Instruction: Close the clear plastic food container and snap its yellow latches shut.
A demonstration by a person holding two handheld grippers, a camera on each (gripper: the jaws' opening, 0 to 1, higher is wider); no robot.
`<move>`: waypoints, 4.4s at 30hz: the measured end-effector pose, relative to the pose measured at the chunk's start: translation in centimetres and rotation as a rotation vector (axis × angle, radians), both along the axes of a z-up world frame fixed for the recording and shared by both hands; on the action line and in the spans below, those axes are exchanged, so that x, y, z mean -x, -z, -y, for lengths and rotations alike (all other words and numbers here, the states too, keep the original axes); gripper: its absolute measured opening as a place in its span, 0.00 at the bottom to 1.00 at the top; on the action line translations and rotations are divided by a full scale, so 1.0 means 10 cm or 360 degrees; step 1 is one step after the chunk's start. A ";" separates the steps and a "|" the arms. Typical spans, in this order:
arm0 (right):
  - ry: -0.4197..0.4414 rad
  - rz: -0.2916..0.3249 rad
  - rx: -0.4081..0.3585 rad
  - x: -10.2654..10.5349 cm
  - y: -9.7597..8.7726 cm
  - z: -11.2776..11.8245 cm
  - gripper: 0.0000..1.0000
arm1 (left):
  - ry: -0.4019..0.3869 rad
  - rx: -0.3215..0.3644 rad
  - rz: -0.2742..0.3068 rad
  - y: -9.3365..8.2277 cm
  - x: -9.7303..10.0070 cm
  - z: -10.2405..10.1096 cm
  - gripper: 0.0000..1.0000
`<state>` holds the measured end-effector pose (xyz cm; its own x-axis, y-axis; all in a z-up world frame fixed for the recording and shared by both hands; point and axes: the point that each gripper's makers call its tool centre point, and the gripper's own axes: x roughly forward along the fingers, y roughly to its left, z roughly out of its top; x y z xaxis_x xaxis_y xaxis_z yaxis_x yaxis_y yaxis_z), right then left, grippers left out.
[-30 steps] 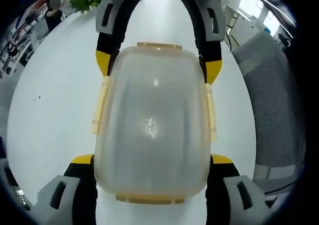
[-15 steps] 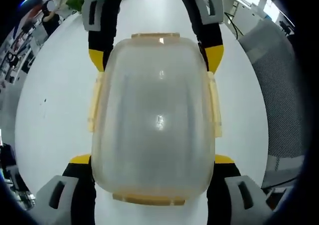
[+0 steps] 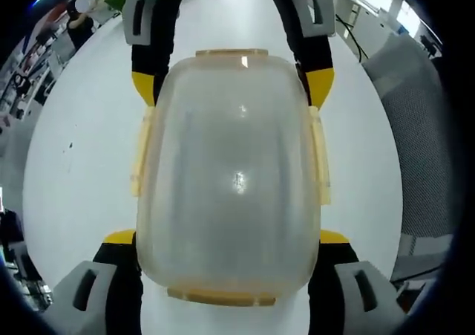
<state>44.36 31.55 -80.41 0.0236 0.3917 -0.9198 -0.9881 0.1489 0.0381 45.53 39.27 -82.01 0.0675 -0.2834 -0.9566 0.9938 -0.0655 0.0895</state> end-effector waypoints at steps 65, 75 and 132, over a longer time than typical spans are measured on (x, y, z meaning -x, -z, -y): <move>0.0725 0.0472 -0.0811 -0.05 -0.49 -0.02 0.86 | -0.0668 0.1089 0.0165 -0.63 -0.04 0.23 0.91; 0.0847 0.0500 -0.0854 -0.10 -0.51 0.05 0.84 | -0.0756 0.1142 0.0163 -0.61 0.00 0.20 0.89; 0.1157 0.0552 -0.1047 0.39 -0.76 0.39 0.81 | -0.1240 0.1439 0.0165 -0.74 0.40 -0.22 0.85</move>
<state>40.48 27.62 -72.81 0.6772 0.5992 -0.4271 -0.6405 0.7657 0.0586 41.55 41.46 -74.63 0.5846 -0.6990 -0.4117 0.7236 0.6788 -0.1250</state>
